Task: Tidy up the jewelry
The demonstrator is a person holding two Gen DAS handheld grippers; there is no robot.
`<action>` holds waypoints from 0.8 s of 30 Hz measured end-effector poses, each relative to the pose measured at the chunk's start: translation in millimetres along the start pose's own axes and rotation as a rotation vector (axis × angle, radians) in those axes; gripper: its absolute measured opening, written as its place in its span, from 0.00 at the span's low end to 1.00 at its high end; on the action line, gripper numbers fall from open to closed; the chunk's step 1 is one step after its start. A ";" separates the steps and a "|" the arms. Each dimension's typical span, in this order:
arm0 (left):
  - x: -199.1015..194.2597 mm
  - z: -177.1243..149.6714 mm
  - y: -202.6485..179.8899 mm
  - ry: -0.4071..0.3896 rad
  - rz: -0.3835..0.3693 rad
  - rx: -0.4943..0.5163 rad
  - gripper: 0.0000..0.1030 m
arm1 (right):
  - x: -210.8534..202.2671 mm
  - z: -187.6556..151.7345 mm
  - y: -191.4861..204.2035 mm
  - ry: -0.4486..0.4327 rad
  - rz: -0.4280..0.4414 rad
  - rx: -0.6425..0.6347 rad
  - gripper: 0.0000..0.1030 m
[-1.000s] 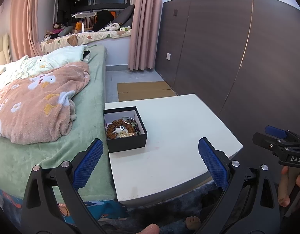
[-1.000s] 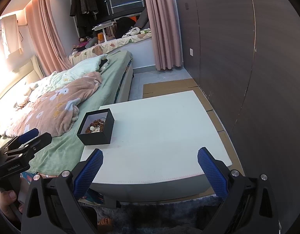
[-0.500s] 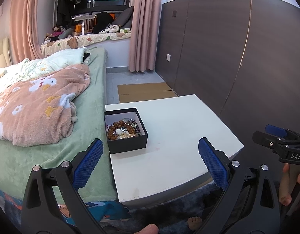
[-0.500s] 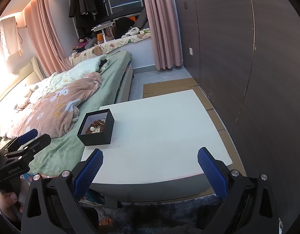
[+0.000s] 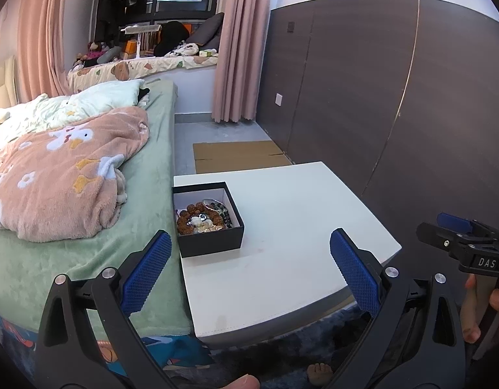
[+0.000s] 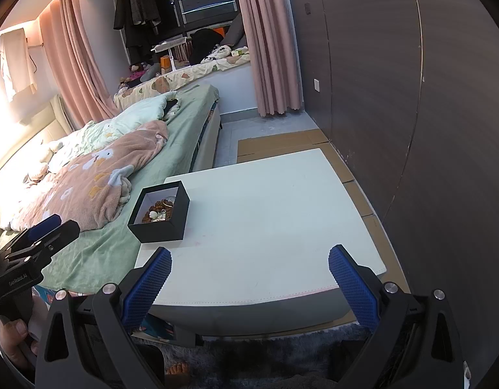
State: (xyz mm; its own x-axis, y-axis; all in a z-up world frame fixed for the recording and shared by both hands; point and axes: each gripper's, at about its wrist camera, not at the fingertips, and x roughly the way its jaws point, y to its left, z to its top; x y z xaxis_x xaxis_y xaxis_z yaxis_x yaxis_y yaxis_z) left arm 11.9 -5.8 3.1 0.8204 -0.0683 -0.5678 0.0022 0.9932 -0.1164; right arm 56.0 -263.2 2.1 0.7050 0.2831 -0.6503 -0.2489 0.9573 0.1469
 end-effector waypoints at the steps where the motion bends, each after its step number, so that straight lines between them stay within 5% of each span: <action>1: 0.0 0.0 0.1 0.000 0.000 0.001 0.95 | -0.1 -0.1 0.1 0.000 0.000 0.000 0.93; 24: 4.6 -0.5 0.4 0.018 0.032 0.010 0.95 | 0.4 -1.8 3.2 -0.001 0.013 0.012 0.93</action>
State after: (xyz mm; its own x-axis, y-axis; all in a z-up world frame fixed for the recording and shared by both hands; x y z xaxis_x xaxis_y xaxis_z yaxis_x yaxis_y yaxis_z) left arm 15.4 -5.8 0.1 0.8094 -0.0380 -0.5860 -0.0184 0.9958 -0.0900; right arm 54.3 -260.2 1.0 0.7022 0.2953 -0.6478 -0.2501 0.9542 0.1640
